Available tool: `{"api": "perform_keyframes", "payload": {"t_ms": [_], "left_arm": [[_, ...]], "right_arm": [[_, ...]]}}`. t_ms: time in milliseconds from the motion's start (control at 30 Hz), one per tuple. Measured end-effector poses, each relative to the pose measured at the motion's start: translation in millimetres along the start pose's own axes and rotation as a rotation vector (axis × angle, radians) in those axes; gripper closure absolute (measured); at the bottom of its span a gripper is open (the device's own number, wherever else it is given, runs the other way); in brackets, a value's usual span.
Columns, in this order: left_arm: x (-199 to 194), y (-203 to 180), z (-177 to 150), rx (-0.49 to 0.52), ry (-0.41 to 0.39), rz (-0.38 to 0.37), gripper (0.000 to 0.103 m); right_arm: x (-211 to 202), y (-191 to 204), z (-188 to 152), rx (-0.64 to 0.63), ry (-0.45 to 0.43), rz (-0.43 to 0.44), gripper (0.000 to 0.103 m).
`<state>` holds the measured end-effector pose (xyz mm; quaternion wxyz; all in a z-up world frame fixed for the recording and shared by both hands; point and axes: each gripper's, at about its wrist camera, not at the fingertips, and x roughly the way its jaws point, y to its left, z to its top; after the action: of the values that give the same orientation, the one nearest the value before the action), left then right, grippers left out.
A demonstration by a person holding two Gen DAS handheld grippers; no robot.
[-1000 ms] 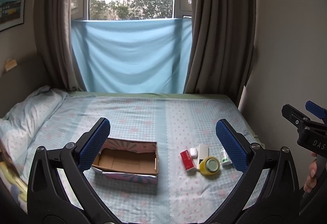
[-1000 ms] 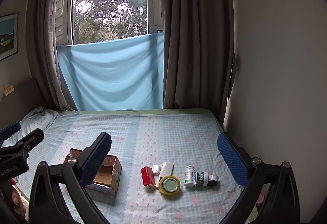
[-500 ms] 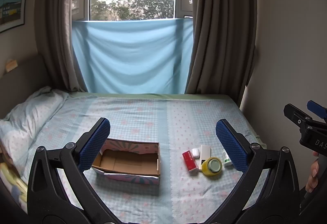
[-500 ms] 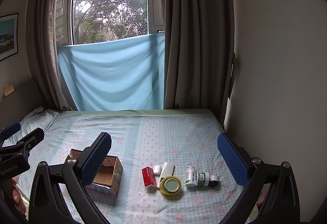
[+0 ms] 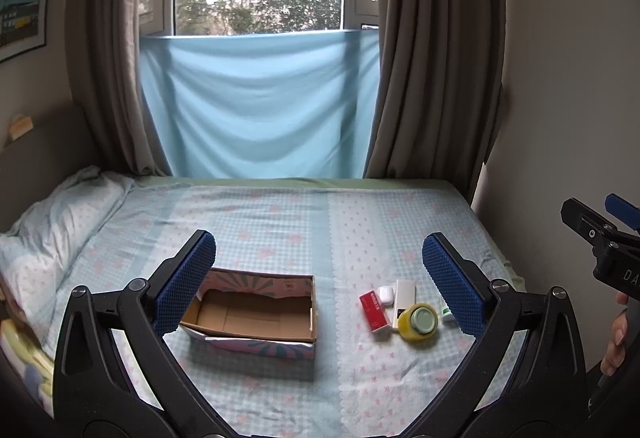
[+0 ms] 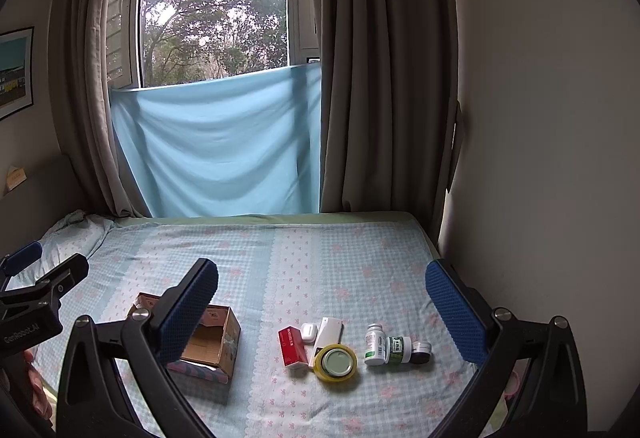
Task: Organize rigid objects
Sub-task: 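Move both tools toward the objects beside the cardboard box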
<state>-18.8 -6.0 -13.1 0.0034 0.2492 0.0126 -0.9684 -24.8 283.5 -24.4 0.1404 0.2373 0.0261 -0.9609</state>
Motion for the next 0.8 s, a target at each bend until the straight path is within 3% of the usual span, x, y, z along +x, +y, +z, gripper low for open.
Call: {"api": "perform_keyframes", "payload": {"t_ms": [267, 533, 800], "left_arm": [[32.7, -3.7, 2.2, -0.026, 0.086, -0.039, 0.0], [105.2, -14.8, -16.2, -0.063, 0.268, -0.095, 0.0], [200.9, -34.9, -43.5, -0.079, 0.473, -0.141, 0.0]], "right_arm": [[14.7, -9.9, 0.8, 0.041, 0.037, -0.002, 0.0], [54.7, -41.5, -15.1, 0.123, 0.137, -0.046, 0.0], [129.8, -80.7, -45.4, 0.263, 0.298, -0.054, 0.0]]}}
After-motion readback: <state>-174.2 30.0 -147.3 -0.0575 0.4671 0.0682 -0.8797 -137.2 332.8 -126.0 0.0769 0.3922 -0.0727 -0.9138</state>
